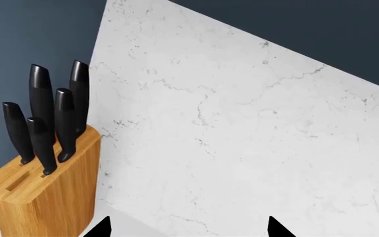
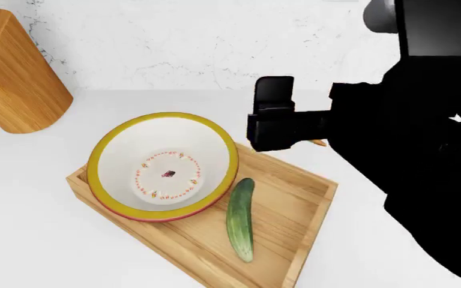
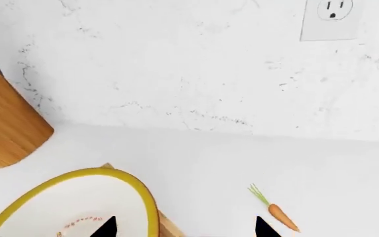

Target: Place the two vegetables and bowl onto the tray for setting up a vegetable dip station.

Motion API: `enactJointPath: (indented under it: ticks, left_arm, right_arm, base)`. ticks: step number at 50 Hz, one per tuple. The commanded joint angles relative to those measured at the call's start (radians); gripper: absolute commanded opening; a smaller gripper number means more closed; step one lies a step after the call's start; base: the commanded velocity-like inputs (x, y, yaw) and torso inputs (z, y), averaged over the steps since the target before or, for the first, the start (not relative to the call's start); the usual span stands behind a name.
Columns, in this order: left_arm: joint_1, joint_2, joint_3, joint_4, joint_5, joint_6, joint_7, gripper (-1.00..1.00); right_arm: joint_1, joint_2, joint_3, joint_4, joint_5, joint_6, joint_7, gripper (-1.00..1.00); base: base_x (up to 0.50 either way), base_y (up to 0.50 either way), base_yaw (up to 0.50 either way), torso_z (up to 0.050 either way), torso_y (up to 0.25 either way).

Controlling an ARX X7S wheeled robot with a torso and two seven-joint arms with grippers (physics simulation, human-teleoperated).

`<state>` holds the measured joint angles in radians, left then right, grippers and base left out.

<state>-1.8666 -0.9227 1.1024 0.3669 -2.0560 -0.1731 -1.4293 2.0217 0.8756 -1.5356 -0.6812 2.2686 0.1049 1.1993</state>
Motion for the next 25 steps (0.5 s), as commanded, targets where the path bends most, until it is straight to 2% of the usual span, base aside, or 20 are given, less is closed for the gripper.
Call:
enactJointPath:
  ticks: [1, 5, 10, 15, 17, 19, 20, 21, 25]
  left_arm:
    - [-0.001, -0.003, 0.0, 0.002, 0.002, -0.001, -0.002, 1.0]
    - [-0.002, -0.003, -0.001, 0.002, 0.001, -0.001, -0.001, 1.0]
    - [-0.003, -0.002, -0.001, -0.002, 0.003, -0.002, 0.001, 1.0]
    - [-0.001, -0.002, -0.001, -0.003, 0.003, 0.0, 0.003, 1.0]
    - [0.0, -0.003, -0.001, -0.005, 0.003, 0.0, 0.003, 1.0]
    - [0.0, -0.001, -0.001, -0.004, 0.002, 0.0, 0.003, 1.0]
    - [-0.002, 0.0, -0.001, -0.005, 0.002, -0.001, 0.004, 1.0]
    - [0.0, 0.0, -0.001, -0.005, 0.002, 0.0, 0.004, 1.0]
    - [0.0, -0.001, -0.001, -0.003, 0.002, 0.0, 0.002, 1.0]
  right_arm:
    - [0.149, 0.042, -0.05, 0.344, -0.036, 0.475, -0.365, 1.0]
    - [0.129, 0.047, -0.057, 0.437, -0.136, 0.557, -0.576, 1.0]
    - [0.143, 0.026, -0.084, 0.54, -0.317, 0.64, -0.742, 1.0]
    - [0.08, 0.036, -0.1, 0.588, -0.514, 0.581, -0.953, 1.0]
    - [0.082, 0.029, -0.126, 0.601, -0.595, 0.599, -1.008, 1.0]
    - [0.064, 0.028, -0.125, 0.628, -0.586, 0.59, -1.04, 1.0]
    - [0.069, 0.023, -0.158, 0.611, -0.681, 0.605, -1.085, 1.0]
    - [0.06, 0.016, -0.177, 0.637, -0.7, 0.62, -1.113, 1.0]
    - [0.045, -0.001, -0.177, 0.718, -0.696, 0.617, -1.193, 1.0]
  base:
    - [0.0, 0.0, 0.0, 0.0, 0.0]
    - [0.0, 0.0, 0.0, 0.0, 0.0]
    - [0.0, 0.0, 0.0, 0.0, 0.0]
    - [0.0, 0.0, 0.0, 0.0, 0.0]
    - [0.0, 0.0, 0.0, 0.0, 0.0]
    - [0.0, 0.0, 0.0, 0.0, 0.0]
    - [0.0, 0.0, 0.0, 0.0, 0.0]
    - [0.0, 0.0, 0.0, 0.0, 0.0]
    - [0.0, 0.0, 0.0, 0.0, 0.0]
